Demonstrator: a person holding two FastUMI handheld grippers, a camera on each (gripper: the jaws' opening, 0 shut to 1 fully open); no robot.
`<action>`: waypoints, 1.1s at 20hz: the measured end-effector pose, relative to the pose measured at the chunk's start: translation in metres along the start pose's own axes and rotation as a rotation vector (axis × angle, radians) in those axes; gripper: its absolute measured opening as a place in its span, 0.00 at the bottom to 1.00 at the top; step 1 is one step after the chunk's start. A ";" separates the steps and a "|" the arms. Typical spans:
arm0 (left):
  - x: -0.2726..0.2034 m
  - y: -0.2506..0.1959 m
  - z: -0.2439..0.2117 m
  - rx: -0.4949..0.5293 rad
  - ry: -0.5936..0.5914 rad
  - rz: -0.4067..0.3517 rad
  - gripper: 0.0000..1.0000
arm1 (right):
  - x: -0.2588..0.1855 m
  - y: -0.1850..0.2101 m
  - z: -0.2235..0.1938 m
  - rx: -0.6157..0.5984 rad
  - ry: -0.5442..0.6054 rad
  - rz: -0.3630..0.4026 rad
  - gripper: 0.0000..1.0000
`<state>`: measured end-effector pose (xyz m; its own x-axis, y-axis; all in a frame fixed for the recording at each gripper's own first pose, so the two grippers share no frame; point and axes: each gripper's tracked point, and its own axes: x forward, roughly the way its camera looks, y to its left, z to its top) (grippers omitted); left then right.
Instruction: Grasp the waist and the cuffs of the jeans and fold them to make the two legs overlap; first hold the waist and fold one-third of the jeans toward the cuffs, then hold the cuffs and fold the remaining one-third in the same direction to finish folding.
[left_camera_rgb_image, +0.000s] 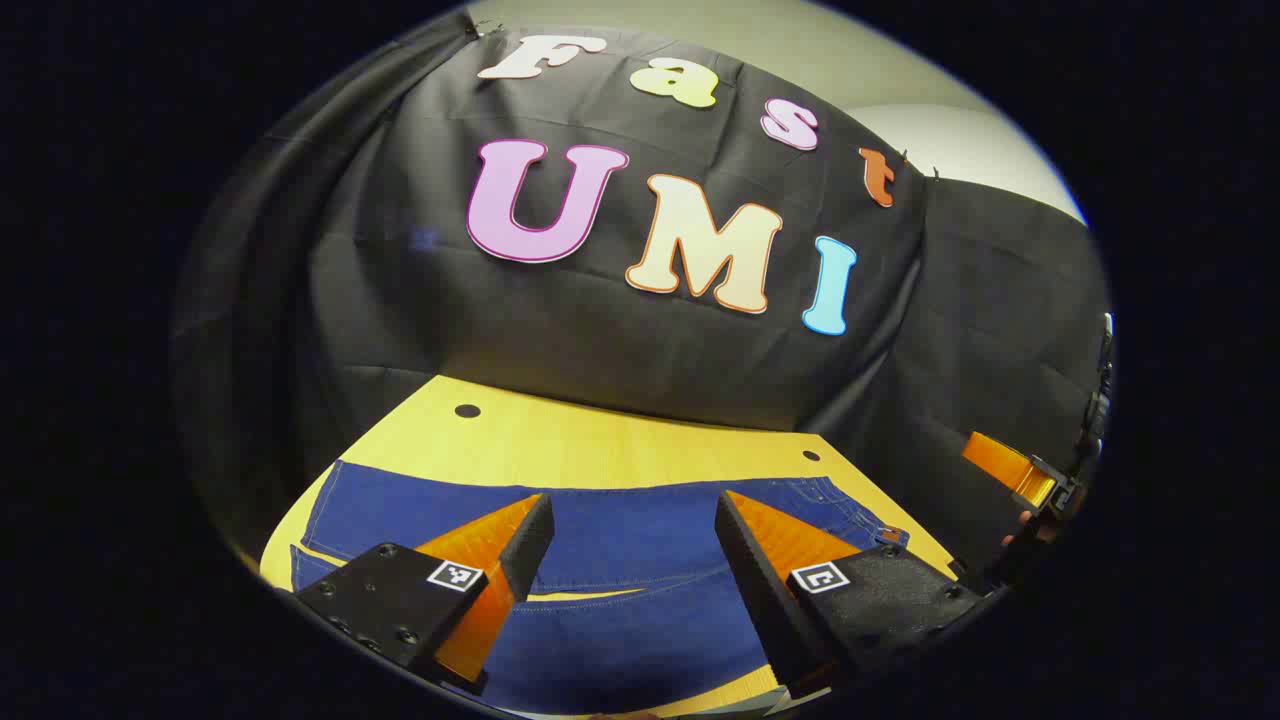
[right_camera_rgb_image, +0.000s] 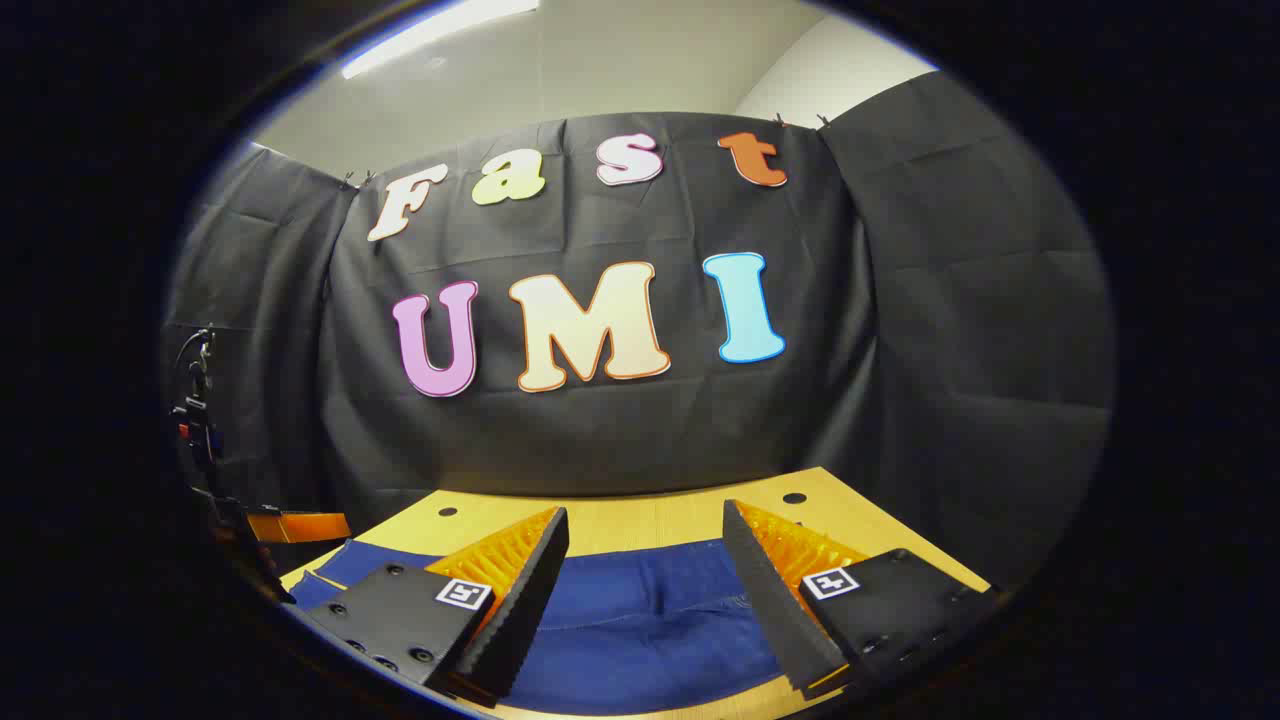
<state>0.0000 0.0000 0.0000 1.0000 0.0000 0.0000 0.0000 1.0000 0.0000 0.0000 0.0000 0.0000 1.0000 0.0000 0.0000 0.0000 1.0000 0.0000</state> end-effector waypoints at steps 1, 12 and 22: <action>0.000 0.000 -0.001 -0.010 0.002 -0.009 0.96 | 0.001 0.000 -0.002 -0.007 0.007 0.001 0.97; 0.000 0.052 -0.046 0.088 0.122 -0.107 0.96 | 0.005 0.039 -0.042 -0.025 0.085 0.030 0.97; -0.070 0.124 -0.161 0.446 0.600 -0.361 0.96 | -0.005 0.061 -0.099 -0.033 0.206 0.043 0.92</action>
<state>-0.0705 0.1241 -0.1607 0.7686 -0.1945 -0.6094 0.4472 0.8446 0.2945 -0.0048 0.0610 -0.0986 0.9780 0.0389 -0.2048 -0.0457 0.9985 -0.0288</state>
